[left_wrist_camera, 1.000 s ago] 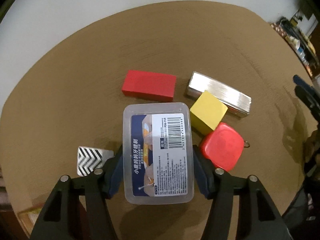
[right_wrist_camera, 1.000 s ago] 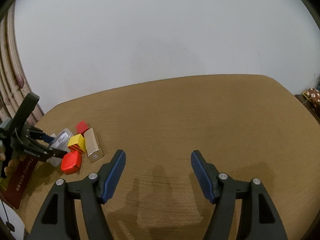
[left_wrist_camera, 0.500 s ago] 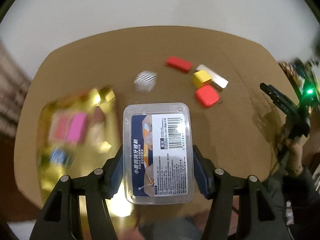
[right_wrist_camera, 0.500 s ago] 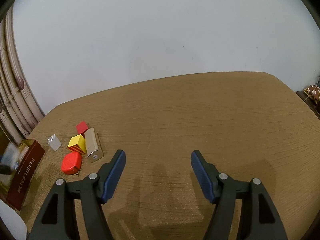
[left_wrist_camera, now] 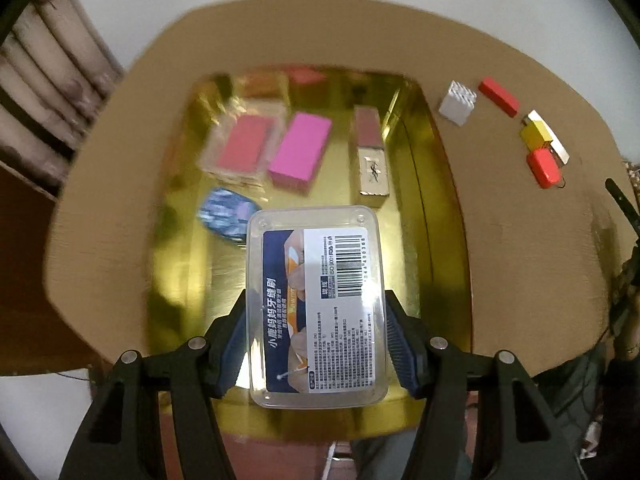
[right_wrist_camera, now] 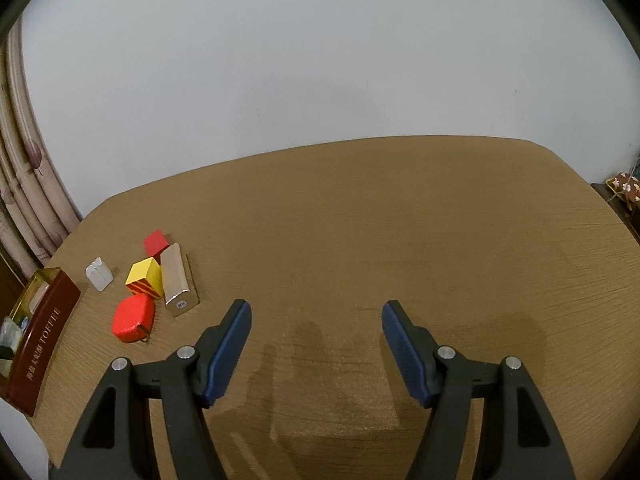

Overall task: Organize rigid objects
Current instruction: 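Carry the toothbrush box into the gold tin and open the left gripper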

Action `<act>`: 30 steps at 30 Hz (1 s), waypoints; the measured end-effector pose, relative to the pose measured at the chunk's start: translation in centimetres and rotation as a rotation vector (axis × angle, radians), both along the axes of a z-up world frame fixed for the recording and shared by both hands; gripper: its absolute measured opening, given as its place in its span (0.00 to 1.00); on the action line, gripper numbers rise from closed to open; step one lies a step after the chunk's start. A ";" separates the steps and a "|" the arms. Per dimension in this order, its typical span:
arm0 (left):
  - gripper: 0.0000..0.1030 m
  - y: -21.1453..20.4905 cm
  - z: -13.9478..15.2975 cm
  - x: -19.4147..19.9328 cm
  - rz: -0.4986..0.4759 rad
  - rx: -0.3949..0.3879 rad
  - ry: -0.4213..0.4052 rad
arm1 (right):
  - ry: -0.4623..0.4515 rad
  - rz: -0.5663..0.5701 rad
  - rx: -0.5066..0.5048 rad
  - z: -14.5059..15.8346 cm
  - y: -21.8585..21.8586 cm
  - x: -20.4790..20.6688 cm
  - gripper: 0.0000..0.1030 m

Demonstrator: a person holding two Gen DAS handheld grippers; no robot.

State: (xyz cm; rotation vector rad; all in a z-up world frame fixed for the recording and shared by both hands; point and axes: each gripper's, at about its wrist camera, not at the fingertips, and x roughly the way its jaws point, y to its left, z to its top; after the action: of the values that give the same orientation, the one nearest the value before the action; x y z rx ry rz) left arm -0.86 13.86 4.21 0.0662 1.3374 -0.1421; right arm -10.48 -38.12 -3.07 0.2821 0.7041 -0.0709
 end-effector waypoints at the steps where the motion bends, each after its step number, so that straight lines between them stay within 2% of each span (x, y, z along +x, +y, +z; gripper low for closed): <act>1: 0.56 -0.3 -0.2 0.3 -0.004 -0.016 0.012 | 0.004 0.000 -0.001 -0.1 0.0 0.1 0.68; 4: 0.56 -1.4 -0.9 1.1 -0.041 -0.031 0.011 | 0.018 0.002 -0.006 -0.3 0.2 0.4 0.68; 8: 0.56 -2.3 -1.9 3.0 -0.061 -0.012 0.010 | 0.030 0.005 -0.014 -0.5 0.3 0.6 0.68; 11: 0.56 -2.8 -2.0 4.5 -0.050 -0.015 0.006 | 0.033 0.004 -0.014 -0.6 0.3 0.6 0.68; 18: 0.56 -3.4 -2.1 6.5 -0.048 0.031 -0.038 | 0.040 0.009 -0.018 -0.6 0.3 0.9 0.68; 25: 0.56 -2.1 -1.9 5.3 -0.071 0.129 -0.048 | 0.046 0.014 -0.014 -0.7 0.2 1.0 0.68; 28: 0.56 -1.2 -1.6 5.0 -0.082 0.127 -0.053 | 0.055 0.021 -0.013 -0.8 0.2 1.1 0.68; 30: 0.57 -1.6 -1.7 4.9 -0.112 0.164 -0.077 | 0.055 0.023 -0.012 -0.8 0.2 1.1 0.68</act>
State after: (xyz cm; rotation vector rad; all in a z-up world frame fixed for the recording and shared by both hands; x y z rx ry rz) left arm 4.03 12.26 2.55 0.2829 1.2667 -0.1230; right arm -9.38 -37.92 -3.88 0.2613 0.7616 -0.0611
